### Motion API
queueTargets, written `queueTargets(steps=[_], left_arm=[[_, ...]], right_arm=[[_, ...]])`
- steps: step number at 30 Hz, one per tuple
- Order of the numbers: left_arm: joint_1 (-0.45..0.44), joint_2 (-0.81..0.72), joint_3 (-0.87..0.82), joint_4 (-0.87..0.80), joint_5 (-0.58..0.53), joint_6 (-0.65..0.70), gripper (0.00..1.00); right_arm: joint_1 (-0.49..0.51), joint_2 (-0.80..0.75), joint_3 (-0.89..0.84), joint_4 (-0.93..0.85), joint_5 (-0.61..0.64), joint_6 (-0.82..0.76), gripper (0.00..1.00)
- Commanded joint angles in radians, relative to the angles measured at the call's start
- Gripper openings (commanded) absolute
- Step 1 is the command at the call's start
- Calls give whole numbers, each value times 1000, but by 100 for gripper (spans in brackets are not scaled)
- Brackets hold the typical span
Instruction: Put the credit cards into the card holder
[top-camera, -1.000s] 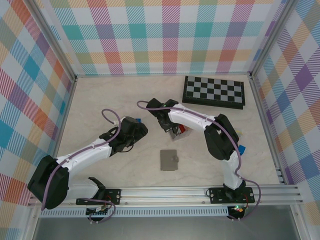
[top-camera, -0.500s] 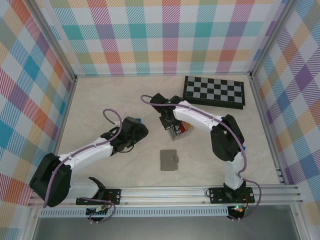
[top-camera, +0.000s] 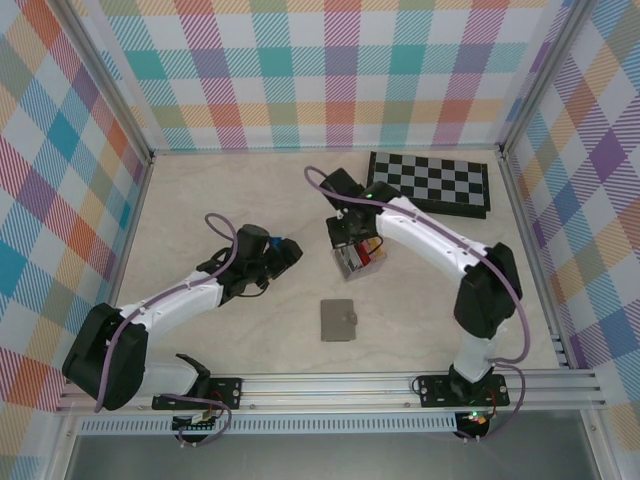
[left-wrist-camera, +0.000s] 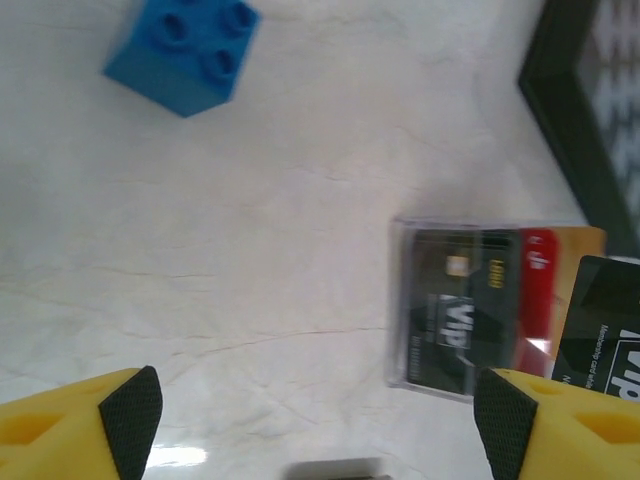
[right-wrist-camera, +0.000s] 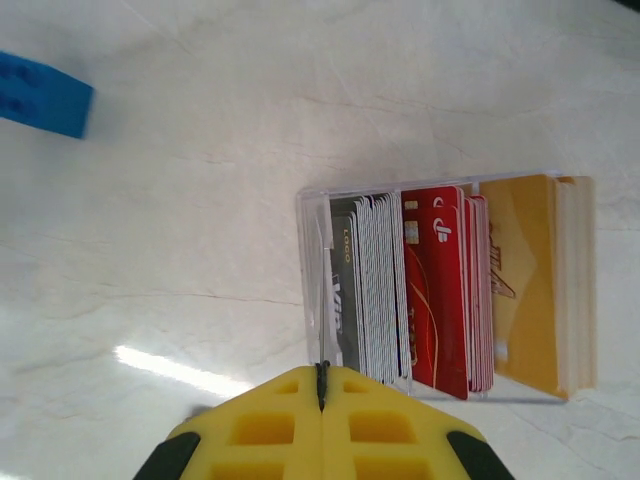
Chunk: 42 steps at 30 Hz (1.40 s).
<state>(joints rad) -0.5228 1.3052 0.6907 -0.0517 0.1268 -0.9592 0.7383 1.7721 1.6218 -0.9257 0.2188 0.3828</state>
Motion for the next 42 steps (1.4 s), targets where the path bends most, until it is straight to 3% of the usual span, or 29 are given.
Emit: queueTargets(steps=[1,8,13,18,30,38,40,42], left_arm=[[35,-12,1,154,194,18,86],[80,70,26,460,495,-62,88],[80,152,74,627,594,-154,87],[78,211,116,719,673,-205,82],[66,209,133,763,728,-209,43],[64,197,134,757,724,-211,9],[64,195,133,757,719,-219,0],[65,194,132,764,716,-229,0]], right_arm=[[-21,-84,-49,49,-112,66,0],[-129,-296,-255,288,-408,233,0],[-196,-379,-378,451,-590,343,0],[-234,-402,-441,548,-689,399,0],[-274,-394,-497,650,-774,431,0],[-285,-389,-510,673,-802,444,0],[-287,-402,-527,695,-797,456,6],[-287,-412,-544,713,-787,469,11]])
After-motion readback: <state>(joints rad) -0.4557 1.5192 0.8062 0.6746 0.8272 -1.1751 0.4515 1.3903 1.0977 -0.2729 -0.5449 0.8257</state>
